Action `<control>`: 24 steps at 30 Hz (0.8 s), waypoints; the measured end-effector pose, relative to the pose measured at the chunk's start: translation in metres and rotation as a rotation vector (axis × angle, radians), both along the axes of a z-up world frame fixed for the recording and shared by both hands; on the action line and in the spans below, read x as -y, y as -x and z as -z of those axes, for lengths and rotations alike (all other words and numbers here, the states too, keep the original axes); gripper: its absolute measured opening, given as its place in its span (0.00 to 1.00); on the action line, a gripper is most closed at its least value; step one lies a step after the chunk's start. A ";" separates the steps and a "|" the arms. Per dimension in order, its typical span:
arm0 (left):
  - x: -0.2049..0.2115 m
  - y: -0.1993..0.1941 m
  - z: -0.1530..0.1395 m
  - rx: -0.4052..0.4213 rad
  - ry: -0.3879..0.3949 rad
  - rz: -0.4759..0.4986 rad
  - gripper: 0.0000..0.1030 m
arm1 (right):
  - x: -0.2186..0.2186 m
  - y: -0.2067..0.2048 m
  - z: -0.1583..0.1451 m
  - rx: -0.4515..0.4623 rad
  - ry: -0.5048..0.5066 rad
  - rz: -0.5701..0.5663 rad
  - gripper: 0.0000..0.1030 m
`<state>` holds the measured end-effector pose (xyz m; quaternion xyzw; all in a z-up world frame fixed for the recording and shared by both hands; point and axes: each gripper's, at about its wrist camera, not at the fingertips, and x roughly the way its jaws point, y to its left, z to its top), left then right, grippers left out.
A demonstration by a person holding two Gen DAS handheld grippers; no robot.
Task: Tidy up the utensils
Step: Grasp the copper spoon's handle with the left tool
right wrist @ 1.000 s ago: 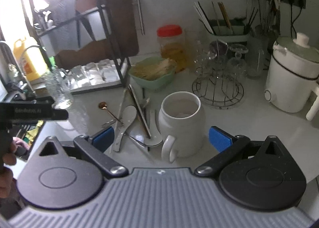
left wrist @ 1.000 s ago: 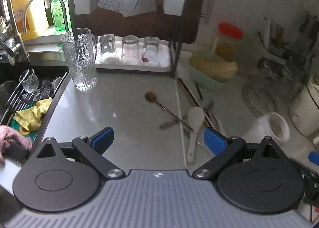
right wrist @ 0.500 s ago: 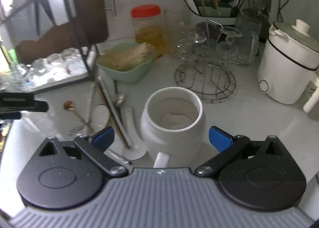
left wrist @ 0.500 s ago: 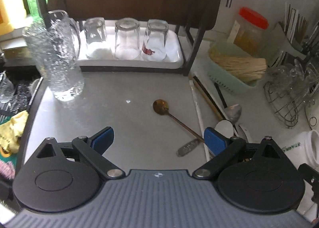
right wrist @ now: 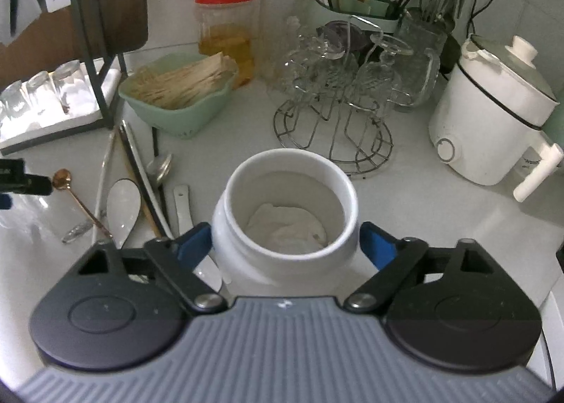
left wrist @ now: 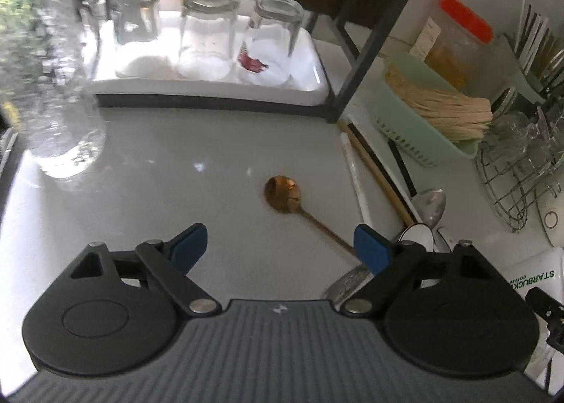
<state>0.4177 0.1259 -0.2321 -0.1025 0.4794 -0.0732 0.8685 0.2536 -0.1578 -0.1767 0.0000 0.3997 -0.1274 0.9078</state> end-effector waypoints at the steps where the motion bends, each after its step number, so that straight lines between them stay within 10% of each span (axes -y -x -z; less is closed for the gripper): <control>1: 0.002 -0.004 0.003 0.002 -0.001 0.008 0.87 | 0.000 0.000 0.000 -0.002 -0.001 0.003 0.88; 24: 0.036 -0.041 0.020 0.051 -0.235 0.120 0.45 | -0.008 -0.011 0.000 -0.060 0.008 0.074 0.89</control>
